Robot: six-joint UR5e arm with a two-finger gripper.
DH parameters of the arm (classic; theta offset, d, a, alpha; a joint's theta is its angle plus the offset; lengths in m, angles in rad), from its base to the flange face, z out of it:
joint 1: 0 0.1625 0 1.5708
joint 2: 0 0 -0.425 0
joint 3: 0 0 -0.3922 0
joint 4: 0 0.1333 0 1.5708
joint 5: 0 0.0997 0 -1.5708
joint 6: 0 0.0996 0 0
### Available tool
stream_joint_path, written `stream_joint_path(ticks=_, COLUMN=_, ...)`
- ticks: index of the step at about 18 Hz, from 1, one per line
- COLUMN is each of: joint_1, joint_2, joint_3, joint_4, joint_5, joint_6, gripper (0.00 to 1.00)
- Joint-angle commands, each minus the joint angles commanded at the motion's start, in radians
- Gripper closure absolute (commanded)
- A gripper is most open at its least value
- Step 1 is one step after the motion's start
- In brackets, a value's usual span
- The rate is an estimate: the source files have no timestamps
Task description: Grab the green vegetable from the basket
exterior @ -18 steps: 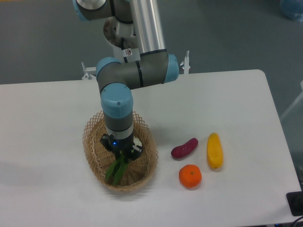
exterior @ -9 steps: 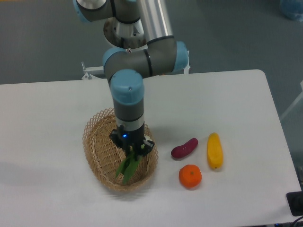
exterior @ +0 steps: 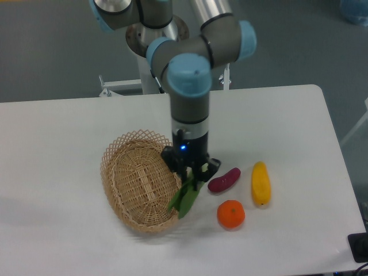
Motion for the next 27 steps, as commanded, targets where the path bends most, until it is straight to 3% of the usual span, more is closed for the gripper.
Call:
stream_joint_path(ticks=6, joint_1=0.124, joint_2=0.037, joint_3=0.008, joint_4=-0.037, joint_5=-0.005, joint_6=0.216, gripper=0.64)
stream_joint_path(ticks=17, joint_1=0.359, joint_2=0.046, joint_3=0.169, joint_4=-0.371, joint_5=-0.009, joint_6=0.641, gripper=0.66)
stream_joint_path(ticks=27, joint_1=0.371, joint_2=0.060, joint_3=0.170, joint_4=-0.384, joint_5=-0.012, joint_6=0.648, gripper=0.67)
